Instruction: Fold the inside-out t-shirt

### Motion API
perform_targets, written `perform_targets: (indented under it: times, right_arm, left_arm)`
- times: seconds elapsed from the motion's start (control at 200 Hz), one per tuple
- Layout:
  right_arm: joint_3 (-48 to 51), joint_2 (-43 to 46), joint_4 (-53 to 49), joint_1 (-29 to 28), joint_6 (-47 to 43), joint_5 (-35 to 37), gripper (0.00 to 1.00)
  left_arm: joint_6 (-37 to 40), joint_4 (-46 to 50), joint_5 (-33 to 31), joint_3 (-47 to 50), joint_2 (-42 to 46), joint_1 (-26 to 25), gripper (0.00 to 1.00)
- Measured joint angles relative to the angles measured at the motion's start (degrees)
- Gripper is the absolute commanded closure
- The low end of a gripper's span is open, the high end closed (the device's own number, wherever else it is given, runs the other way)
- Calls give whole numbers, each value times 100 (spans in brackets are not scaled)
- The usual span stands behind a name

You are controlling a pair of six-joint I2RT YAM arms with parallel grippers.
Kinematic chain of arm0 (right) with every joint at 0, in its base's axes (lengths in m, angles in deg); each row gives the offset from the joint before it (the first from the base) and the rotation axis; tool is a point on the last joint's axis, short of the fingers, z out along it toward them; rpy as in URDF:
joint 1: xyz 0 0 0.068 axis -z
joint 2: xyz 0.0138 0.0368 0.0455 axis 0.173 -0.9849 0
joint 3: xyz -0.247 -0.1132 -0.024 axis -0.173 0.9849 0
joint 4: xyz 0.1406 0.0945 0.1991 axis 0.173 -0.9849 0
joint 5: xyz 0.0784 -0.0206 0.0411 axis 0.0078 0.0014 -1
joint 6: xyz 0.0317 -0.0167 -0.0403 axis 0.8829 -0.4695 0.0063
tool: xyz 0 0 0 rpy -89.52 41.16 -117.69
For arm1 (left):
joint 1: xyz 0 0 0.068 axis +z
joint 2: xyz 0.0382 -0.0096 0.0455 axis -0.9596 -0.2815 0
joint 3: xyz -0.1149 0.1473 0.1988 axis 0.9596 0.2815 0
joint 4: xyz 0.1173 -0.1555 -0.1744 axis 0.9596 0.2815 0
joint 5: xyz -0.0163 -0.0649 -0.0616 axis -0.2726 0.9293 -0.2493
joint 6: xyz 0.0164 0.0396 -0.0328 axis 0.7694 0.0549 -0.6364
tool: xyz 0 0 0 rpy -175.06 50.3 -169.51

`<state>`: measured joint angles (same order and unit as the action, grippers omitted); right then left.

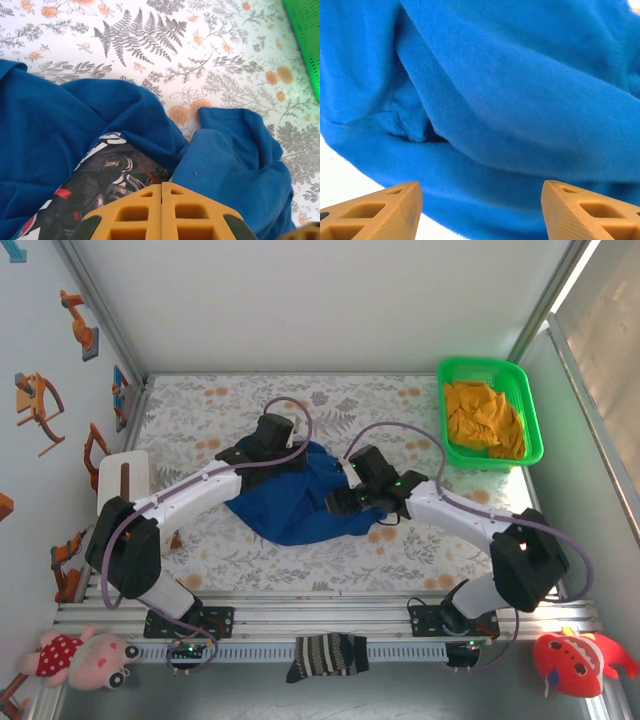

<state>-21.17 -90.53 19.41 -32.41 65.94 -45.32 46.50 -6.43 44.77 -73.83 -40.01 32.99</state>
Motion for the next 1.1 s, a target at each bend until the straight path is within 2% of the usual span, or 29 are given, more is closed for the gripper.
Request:
perform_targets:
  times: [0.3,0.371,0.426,0.466,0.521,0.541,0.701,0.851,0.891,0.956,0.986,1.047,1.102]
  right_arm:
    - [-782,-1010,92,-402,-348,870,35]
    - [-929,-1261,133,-424,-361,1062,38]
    - [-1056,-1480,146,-428,-387,1261,44]
    - [-1161,-1633,149,-428,-398,1403,56]
    - [-1294,-1814,149,-415,-446,1561,86]
    - [-1333,-1862,149,-407,-420,1589,100]
    - [-1493,-1801,26,-223,-470,1303,100]
    - [-1475,-883,-315,52,-479,76,100]
    - [-1473,-555,-313,122,-463,-352,100]
    - [-1478,-131,-264,208,-409,-953,100]
    - [-1478,7,-267,245,-361,-1202,100]
    - [-1478,162,-245,319,-267,-1639,100]
    - [-1475,175,-203,409,-160,-1967,100]
  left_arm:
    - [0,0,103,-155,234,20,100]
    - [0,0,120,-157,236,20,100]
    - [0,11,129,-157,236,20,100]
    - [0,15,142,-157,238,20,100]
    - [-2,17,151,-157,240,22,100]
    - [0,20,162,-157,243,22,100]
    - [-39,33,186,-157,243,197,100]
    - [-63,107,313,-310,9,769,100]
    - [-61,127,417,-459,-177,949,84]
    - [-52,146,549,-706,-446,1141,49]
    - [-55,166,584,-822,-549,1222,39]
    - [-52,203,645,-975,-632,1353,27]
    - [-63,236,667,-1019,-584,1432,24]
